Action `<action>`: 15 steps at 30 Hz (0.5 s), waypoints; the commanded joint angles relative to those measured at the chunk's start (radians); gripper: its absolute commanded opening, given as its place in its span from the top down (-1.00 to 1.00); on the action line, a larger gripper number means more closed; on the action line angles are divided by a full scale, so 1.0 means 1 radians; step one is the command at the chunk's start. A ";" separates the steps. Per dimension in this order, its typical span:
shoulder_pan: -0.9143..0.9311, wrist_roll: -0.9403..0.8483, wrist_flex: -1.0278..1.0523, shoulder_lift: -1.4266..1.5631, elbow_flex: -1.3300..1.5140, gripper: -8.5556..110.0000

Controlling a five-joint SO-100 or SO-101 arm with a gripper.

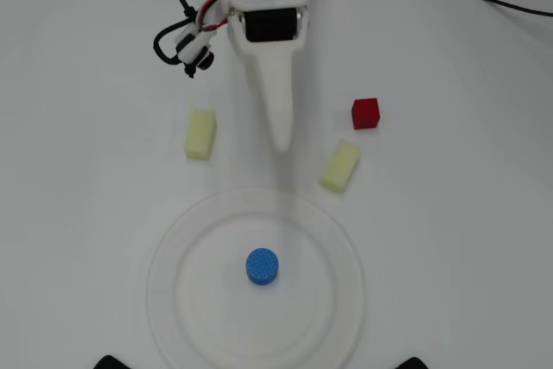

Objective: Grasp a blue block and put it in the dish.

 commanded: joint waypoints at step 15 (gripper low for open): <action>0.005 0.003 -0.086 0.847 0.833 0.00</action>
